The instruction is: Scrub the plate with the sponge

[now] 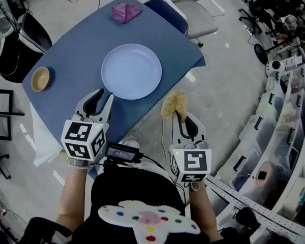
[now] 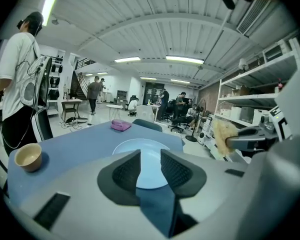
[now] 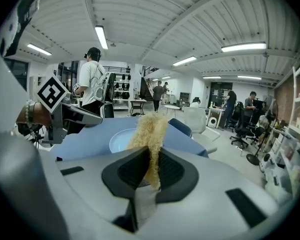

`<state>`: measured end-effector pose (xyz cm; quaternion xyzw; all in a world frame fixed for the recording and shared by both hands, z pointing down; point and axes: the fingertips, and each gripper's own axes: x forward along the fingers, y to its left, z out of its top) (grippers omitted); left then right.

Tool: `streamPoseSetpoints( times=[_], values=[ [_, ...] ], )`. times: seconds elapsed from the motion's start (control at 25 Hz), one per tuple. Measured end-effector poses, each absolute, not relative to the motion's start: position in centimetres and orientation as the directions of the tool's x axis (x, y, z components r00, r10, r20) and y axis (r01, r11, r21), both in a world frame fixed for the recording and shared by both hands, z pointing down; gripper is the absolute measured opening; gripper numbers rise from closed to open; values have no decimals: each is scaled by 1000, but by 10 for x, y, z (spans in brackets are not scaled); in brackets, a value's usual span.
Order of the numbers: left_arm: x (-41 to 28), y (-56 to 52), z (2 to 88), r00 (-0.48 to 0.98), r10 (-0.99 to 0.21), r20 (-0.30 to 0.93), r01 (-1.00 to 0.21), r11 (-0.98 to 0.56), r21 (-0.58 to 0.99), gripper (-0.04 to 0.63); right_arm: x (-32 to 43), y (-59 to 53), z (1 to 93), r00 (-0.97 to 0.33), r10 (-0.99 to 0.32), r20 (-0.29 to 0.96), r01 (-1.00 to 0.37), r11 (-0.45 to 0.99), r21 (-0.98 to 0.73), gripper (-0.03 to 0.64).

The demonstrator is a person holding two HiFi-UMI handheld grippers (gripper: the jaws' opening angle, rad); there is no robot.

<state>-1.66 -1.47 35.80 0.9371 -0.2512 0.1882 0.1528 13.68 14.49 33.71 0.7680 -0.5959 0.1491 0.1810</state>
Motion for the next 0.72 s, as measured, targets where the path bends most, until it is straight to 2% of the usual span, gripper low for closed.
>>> streamPoseSetpoints(
  times=[0.72],
  values=[
    [-15,-90,426,737,-429,523,-619,-739,266,132,140,68,360,210,-837,505,-978,-183,104,43]
  ],
)
